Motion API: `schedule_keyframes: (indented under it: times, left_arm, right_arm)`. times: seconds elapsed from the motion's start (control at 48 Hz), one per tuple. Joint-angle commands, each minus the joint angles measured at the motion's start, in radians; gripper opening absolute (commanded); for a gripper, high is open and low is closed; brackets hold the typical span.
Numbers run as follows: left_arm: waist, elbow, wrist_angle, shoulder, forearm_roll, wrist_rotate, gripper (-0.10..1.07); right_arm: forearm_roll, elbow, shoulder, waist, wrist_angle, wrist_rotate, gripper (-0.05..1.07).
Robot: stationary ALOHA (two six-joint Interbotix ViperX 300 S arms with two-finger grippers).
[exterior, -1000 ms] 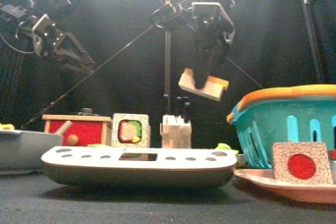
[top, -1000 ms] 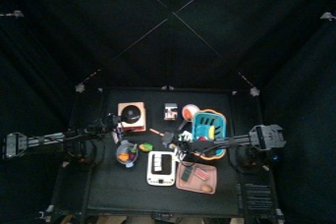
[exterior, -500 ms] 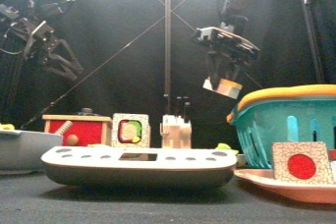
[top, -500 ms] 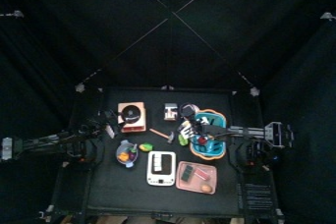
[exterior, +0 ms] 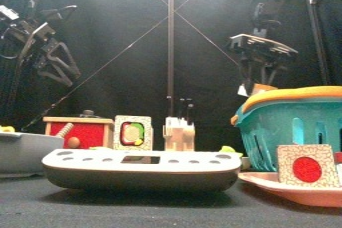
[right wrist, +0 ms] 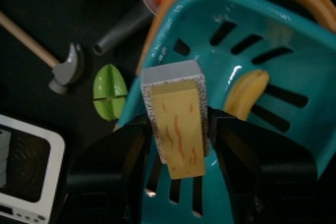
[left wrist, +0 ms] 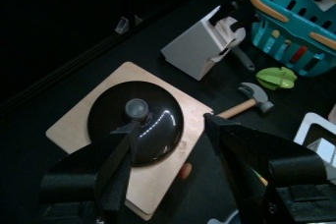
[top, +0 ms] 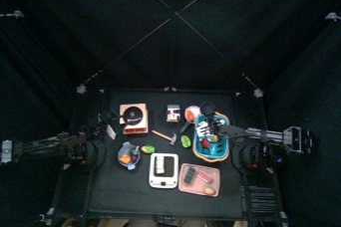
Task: Place egg sushi in basket
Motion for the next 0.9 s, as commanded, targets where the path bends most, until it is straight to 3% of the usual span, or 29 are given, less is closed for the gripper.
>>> schedule_keyframes:
  times: [0.0,0.333,0.875]
  left_arm:
    - [0.002,-0.015,-0.003,0.002,0.005,0.002,0.9]
    - [0.003,-0.015,-0.002,0.002,0.005,0.003,0.9]
    - [0.002,-0.011,-0.002,0.002,0.009,0.005,0.9]
  right_arm:
    - [0.052,0.035,-0.034,-0.037,-0.028,0.04,0.7]
    - [0.221,0.124,0.014,-0.143,-0.262,0.067,0.7]
    - [0.265,0.164,0.081,-0.215,-0.298,0.071,0.71]
